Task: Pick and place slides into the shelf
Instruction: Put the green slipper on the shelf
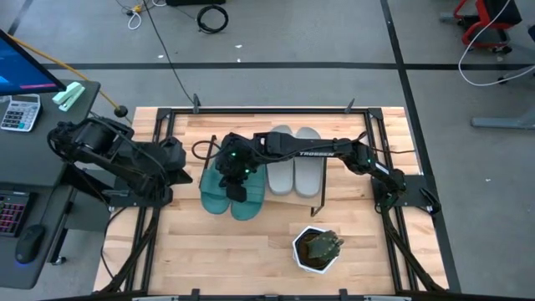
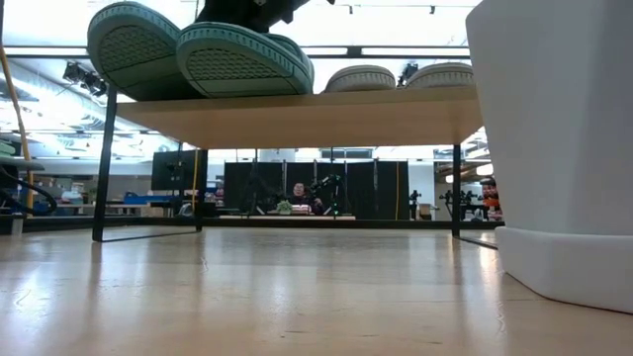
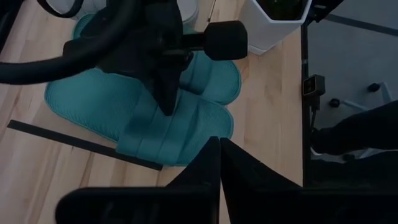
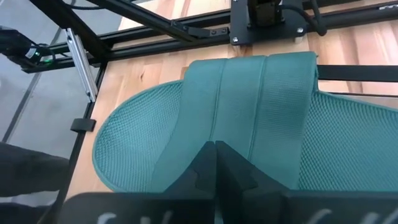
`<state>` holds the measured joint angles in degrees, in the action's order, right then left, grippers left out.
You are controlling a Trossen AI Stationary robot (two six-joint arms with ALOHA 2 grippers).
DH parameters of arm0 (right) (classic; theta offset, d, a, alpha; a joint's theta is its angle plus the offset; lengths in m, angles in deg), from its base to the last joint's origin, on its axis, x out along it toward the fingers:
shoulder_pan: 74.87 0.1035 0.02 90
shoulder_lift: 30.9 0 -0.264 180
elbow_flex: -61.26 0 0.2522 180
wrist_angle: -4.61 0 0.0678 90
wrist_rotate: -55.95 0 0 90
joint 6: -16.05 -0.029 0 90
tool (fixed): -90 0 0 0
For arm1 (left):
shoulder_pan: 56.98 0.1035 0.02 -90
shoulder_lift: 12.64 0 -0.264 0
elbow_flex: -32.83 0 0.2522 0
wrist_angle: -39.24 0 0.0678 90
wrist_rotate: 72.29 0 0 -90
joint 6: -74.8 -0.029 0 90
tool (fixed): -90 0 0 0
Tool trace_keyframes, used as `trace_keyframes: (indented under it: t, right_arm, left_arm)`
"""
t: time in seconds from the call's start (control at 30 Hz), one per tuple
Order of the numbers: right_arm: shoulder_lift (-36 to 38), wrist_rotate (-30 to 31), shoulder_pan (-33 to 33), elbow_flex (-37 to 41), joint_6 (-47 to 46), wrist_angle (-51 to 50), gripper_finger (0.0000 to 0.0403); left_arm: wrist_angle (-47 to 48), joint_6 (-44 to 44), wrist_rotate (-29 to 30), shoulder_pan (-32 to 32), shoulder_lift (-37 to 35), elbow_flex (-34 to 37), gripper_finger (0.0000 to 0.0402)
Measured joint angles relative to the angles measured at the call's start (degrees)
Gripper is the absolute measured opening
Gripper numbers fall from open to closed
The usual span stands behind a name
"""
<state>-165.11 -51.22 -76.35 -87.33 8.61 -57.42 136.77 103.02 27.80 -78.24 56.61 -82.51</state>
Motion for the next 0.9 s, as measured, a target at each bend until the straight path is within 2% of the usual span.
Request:
trace_keyframes:
  t: [0.2,0.57,0.9]
  right_arm:
    - [-0.02,-0.54,-0.2,0.04,-0.08,-0.89,0.0003]
    - [-0.07,-0.06,-0.24,0.09,-0.09,-3.55,0.0002]
    - [-0.07,0.35,-0.24,0.13,-0.34,-4.24,0.0002]
  left_arm:
    - [0.02,-0.15,0.26,0.0,-0.02,0.0,0.0023]
    - [0.02,-0.28,0.39,0.0,-0.02,0.0,0.0008]
    - [0.02,-0.31,0.4,0.01,-0.02,-0.02,0.0023]
